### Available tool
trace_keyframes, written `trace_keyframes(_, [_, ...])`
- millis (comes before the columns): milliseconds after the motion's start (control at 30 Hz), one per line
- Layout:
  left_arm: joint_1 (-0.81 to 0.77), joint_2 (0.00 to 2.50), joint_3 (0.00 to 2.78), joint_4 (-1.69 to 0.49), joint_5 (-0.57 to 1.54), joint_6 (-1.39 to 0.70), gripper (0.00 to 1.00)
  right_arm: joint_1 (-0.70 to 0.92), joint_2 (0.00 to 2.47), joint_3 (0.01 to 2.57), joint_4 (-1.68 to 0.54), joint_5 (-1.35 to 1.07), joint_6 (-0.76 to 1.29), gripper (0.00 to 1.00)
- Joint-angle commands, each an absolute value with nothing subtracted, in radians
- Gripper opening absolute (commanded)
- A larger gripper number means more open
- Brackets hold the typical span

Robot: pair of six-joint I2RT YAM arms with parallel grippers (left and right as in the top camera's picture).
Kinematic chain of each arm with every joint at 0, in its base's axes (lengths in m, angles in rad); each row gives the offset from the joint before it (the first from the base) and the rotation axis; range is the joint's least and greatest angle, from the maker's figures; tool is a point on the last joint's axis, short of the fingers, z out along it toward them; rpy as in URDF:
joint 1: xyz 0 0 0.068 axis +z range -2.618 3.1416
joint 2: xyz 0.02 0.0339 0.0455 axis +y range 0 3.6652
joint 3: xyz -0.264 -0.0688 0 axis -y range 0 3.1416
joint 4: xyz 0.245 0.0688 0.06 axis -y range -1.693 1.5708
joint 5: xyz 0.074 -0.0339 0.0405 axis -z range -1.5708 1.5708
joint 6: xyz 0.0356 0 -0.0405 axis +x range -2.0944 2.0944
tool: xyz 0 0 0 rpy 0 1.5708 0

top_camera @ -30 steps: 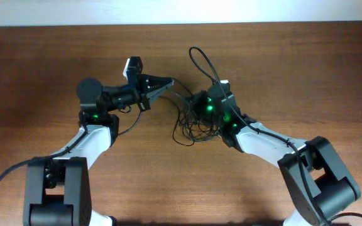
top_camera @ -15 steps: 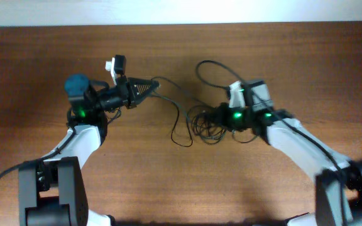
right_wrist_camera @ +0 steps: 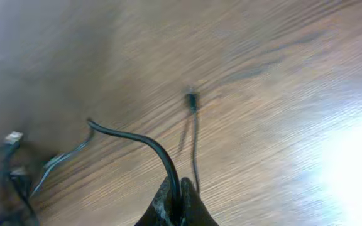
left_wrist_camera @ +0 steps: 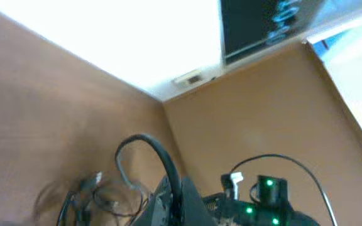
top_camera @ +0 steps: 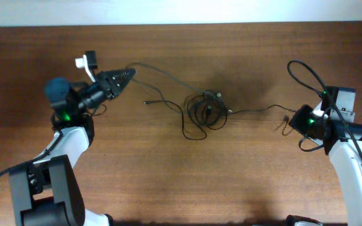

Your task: Untangle cables

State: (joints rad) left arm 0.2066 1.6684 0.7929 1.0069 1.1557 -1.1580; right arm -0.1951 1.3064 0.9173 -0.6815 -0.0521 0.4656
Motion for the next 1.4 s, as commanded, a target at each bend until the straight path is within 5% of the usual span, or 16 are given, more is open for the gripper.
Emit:
trace_keyframes(0, [0.214, 1.66, 0.807, 1.284, 1.135, -1.508, 0.0, -0.2, 1.299, 0.92, -0.684, 0.09, 0.458, 0.04])
trace_keyframes(33, [0.214, 1.66, 0.807, 1.396, 1.12, -1.606, 0.0, -0.199, 1.299, 0.92, -0.681, 0.081, 0.461, 0.05])
trace_keyframes(100, [0.207, 1.66, 0.807, 1.55, 1.057, -1.786, 0.0, -0.198, 1.297, 0.921, -0.664, -0.021, 0.46, 0.64])
trace_keyframes(300, [0.096, 1.617, 0.807, 1.577, 0.951, -1.855, 0.0, -0.162, 1.291, 0.933, -0.627, -0.708, 0.415, 0.77])
trace_keyframes(367, [0.074, 1.615, 0.807, 1.572, 0.909, -1.855, 0.0, -0.068, 1.304, 0.933, -0.545, -0.723, 0.434, 0.93])
trace_keyframes(600, [0.047, 1.615, 0.807, 1.549, 1.0, -1.8, 0.0, 0.166, 1.631, 0.933, -0.054, -0.731, 0.995, 0.89])
trace_keyframes(833, [0.047, 1.615, 0.807, 1.588, 1.105, -1.774, 0.0, 0.285, 1.904, 0.934, 0.267, -0.808, 1.162, 0.88])
trace_keyframes(900, [0.047, 1.615, 0.807, 1.588, 1.103, -1.775, 0.0, 0.305, 1.905, 0.934, 0.267, -0.79, 1.161, 0.73])
trace_keyframes(967, [0.047, 1.615, 0.807, 1.588, 1.1, -1.775, 0.0, 0.315, 1.905, 0.934, 0.247, -0.763, 1.16, 0.04])
trace_keyframes(1133, [0.048, 1.615, 0.807, 1.588, 1.055, -1.775, 0.0, 0.312, 1.905, 0.934, 0.141, -0.748, 1.024, 0.04])
trace_keyframes(1367, [0.048, 1.615, 0.807, 1.399, 0.987, -1.775, 0.0, 0.248, 1.873, 0.934, -0.337, -0.493, 0.641, 0.04])
